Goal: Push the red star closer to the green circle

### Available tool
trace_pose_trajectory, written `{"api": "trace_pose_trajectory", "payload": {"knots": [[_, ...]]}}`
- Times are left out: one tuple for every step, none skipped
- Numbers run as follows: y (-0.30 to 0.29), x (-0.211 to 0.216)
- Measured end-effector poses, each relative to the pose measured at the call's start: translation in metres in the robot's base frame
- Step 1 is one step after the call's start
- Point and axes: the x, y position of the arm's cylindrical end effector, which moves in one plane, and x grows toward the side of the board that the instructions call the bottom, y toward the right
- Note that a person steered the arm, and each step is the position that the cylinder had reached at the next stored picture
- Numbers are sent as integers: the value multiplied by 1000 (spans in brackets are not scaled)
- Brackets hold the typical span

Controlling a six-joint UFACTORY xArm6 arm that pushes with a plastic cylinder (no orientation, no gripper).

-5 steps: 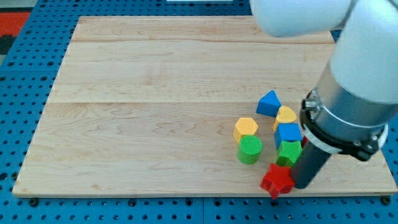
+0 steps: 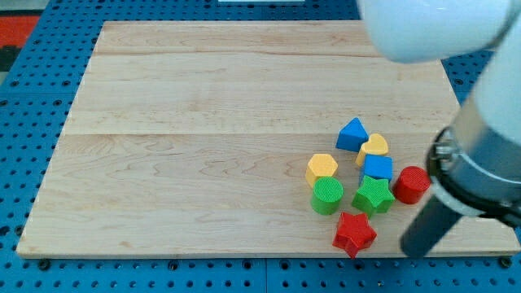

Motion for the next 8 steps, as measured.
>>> {"api": "trace_pose_trajectory", "payload": {"knots": [[-45,-1],[-68,-1],[-73,-1],[-115,-5],[-115,-6],[-96,-38],[-60,-54],[-55,-54]]}}
